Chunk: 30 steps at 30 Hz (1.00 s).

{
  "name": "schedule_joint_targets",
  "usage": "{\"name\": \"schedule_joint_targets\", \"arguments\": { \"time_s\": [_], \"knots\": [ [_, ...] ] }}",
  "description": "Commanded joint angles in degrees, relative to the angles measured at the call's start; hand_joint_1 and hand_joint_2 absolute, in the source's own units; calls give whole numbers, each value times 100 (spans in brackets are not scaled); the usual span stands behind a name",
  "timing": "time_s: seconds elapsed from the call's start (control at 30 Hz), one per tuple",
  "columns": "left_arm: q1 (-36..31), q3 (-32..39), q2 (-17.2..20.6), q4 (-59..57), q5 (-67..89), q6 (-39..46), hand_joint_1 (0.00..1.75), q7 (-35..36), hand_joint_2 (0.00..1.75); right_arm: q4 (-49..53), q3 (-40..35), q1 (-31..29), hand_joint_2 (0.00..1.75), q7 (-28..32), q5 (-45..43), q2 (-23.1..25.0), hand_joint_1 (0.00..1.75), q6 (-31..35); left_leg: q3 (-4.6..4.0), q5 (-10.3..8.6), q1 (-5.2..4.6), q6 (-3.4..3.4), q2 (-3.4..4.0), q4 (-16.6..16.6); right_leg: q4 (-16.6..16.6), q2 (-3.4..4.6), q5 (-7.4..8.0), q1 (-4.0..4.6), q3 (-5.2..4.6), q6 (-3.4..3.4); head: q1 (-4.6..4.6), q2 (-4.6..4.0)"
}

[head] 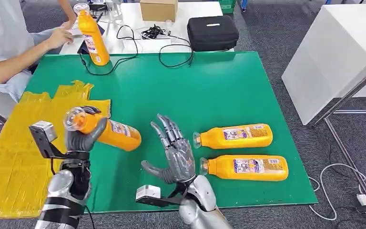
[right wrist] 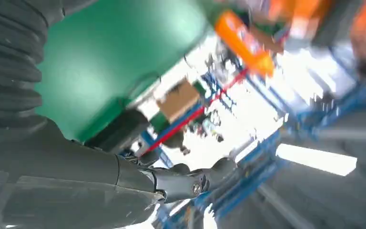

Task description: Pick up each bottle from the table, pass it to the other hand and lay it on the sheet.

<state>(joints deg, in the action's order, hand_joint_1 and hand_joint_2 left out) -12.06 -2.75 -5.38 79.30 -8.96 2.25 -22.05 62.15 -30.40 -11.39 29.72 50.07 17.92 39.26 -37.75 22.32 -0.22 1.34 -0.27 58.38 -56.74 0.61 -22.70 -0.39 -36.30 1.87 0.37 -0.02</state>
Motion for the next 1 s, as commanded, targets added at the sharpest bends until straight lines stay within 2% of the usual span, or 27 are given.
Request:
{"name": "schedule_joint_targets", "arguments": {
  "time_s": [0.03,0.07,0.13,0.2,0.27,0.33,0.43,0.47,0.53,0.63,0.73,0.77,0.9,1.0],
  "knots": [
    [-419,728,-51,297,785,585,175,-212,175,2006,373,767,175,-217,-32,-33,0,74,12,11,6,-6,-13,6,-3,-19,-14,6,18,-3,0,0],
    [-433,712,-45,337,958,726,175,-265,175,2046,417,784,175,-205,-29,-21,0,74,28,21,8,-10,-17,11,-6,-24,-24,9,36,-4,4,0],
    [-551,523,-42,480,1992,1550,175,-428,175,2182,600,882,175,-116,0,25,0,74,29,20,10,-10,-20,11,-4,-27,-24,10,38,-4,2,0],
    [-570,504,-47,501,2017,1569,175,-394,175,2193,596,884,175,-118,-13,7,0,74,7,6,4,-6,-22,5,-2,-24,-11,5,15,-3,2,0],
    [-629,280,69,426,3196,2241,175,-446,175,2323,718,950,175,-101,47,53,0,74,10,6,2,-6,-14,3,-1,-16,-9,4,15,-3,2,0],
    [-653,254,24,443,3265,2267,175,-407,175,2357,699,956,175,-119,25,11,0,74,15,7,4,-8,-24,2,0,-27,-12,5,24,-4,2,0],
    [-701,-168,247,138,5101,2501,175,143,175,2627,591,968,175,-418,-80,-265,0,74,13,4,1,-5,-15,-1,3,-17,-6,3,17,-2,2,0],
    [-728,-224,265,-118,6048,2772,175,498,175,2767,574,978,175,-585,-9,-396,0,74,28,8,1,-8,-23,-2,3,-27,-14,4,34,-3,0,0],
    [-777,-262,201,-399,6419,3002,175,630,175,2877,529,965,175,-720,51,-517,0,74,36,9,2,-8,-27,-5,7,-32,-15,5,43,-3,0,0],
    [-887,-271,375,-1371,8341,3422,175,1478,175,3064,596,953,175,-1082,104,-844,0,49,43,9,0,-6,-15,-10,13,-18,-11,2,48,-1,0,0],
    [-1063,-231,474,-2553,8403,3356,175,1477,175,3355,889,1095,175,-1050,-246,-1036,0,-41,34,1,-6,-4,-16,-15,12,-24,-6,-4,36,1,0,0],
    [-1110,-228,478,-2855,8395,3574,175,1453,175,3394,956,1132,175,-978,-301,-1045,0,-86,58,5,-3,-8,-26,-20,21,-36,-12,0,64,-1,0,0],
    [-1125,-229,470,-2856,8396,3561,175,1453,175,3385,938,1136,175,-980,-300,-1013,0,-81,21,5,-3,-5,-2,-6,8,-8,-2,0,21,0,-2,0],
    [-1117,-205,492,-3217,8598,3210,175,1675,175,3356,962,1163,175,-966,-317,-1044,0,-48,39,13,1,-9,-8,-3,7,-20,-13,4,41,-2,-2,0]
  ]
}}
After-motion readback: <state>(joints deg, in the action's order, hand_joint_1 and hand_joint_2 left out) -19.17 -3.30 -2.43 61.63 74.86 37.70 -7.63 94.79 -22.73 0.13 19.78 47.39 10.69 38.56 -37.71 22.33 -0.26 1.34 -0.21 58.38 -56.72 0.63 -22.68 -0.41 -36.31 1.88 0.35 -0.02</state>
